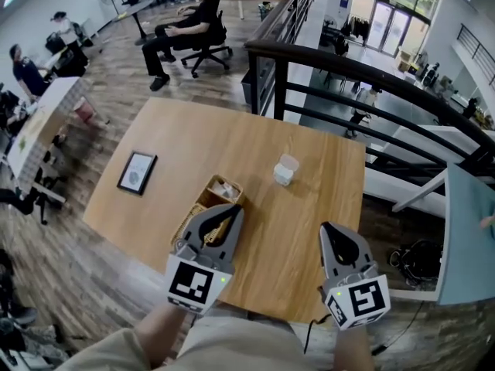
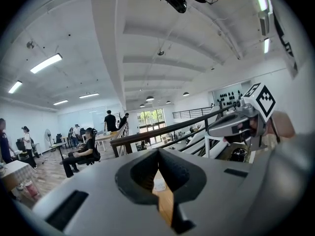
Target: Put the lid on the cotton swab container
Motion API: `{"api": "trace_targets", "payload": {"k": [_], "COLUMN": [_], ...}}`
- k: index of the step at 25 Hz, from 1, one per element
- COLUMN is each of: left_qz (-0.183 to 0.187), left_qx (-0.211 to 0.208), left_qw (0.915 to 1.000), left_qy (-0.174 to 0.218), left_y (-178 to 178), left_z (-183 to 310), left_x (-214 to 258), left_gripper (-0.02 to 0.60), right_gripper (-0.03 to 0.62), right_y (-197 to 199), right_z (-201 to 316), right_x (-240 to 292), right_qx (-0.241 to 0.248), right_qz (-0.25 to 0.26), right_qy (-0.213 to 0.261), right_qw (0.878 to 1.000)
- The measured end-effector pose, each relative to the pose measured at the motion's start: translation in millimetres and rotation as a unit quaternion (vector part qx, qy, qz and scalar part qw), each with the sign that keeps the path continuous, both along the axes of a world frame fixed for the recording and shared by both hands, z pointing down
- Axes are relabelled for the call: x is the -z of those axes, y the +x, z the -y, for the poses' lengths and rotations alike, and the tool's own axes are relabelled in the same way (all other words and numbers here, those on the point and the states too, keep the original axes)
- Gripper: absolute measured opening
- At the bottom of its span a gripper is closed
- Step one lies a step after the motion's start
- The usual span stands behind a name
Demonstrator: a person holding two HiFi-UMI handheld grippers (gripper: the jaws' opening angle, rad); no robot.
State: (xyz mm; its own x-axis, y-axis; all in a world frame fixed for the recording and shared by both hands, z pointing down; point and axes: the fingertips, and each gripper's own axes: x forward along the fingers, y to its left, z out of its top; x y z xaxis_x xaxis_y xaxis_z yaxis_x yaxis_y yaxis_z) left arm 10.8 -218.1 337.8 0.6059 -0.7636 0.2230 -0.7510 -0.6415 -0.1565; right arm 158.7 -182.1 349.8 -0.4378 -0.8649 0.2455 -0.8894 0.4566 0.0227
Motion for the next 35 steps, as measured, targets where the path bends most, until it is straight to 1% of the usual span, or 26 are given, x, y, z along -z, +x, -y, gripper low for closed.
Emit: {"api": "trace_targets", "payload": {"k": [3,7,10,12,15,17,20,23,27,31,35], "left_qz": [-0.010,-0.002,0.001,-0.006,-0.017,-0.013,0.001,0.014,0.013,0.006,0.005], "left_qx": [-0.011,-0.022,-0.027,-0.028,-0.032,-0.035,-0.034,-0.036,-0.048,-0.049,-0.050], "left_qw": [0.9999,0.9988,0.9974,0.9971,0.9972,0.9971,0.9969,0.9974,0.9983,0.9988,0.9984], "left_qy": [0.008,0.043,0.067,0.070,0.065,0.067,0.071,0.061,0.030,-0.004,-0.028], "left_y": [4,12,18,22,28,34,41,48,54,54,53], "left_z": [15,42,67,86,112,128,151,173,195,209,219], "left_x": [2,11,13,9,-5,-17,-38,-64,-105,-144,-172], "left_gripper": [0.021,0.021,0.022,0.021,0.021,0.021,0.021,0.021,0.021,0.021,0.022], "right_gripper": [0.026,0.026,0.026,0.026,0.026,0.026,0.026,0.027,0.028,0.028,0.028], "right_y": [1,3,3,4,8,12,17,21,24,24,28], "right_z": [17,54,91,116,150,170,199,228,260,281,292], "right_x": [1,8,5,-3,-22,-37,-64,-95,-144,-196,-243], "right_qx": [-0.002,-0.007,-0.010,-0.017,-0.031,-0.040,-0.047,-0.054,-0.063,-0.068,-0.079], "right_qz": [-0.006,-0.019,-0.010,-0.001,0.004,0.007,0.007,0.007,0.007,0.012,0.019], "right_qy": [0.000,0.016,0.016,0.009,-0.005,-0.014,-0.029,-0.045,-0.074,-0.109,-0.151], "right_qw": [1.000,1.000,1.000,1.000,1.000,0.999,0.998,0.997,0.995,0.992,0.985]}}
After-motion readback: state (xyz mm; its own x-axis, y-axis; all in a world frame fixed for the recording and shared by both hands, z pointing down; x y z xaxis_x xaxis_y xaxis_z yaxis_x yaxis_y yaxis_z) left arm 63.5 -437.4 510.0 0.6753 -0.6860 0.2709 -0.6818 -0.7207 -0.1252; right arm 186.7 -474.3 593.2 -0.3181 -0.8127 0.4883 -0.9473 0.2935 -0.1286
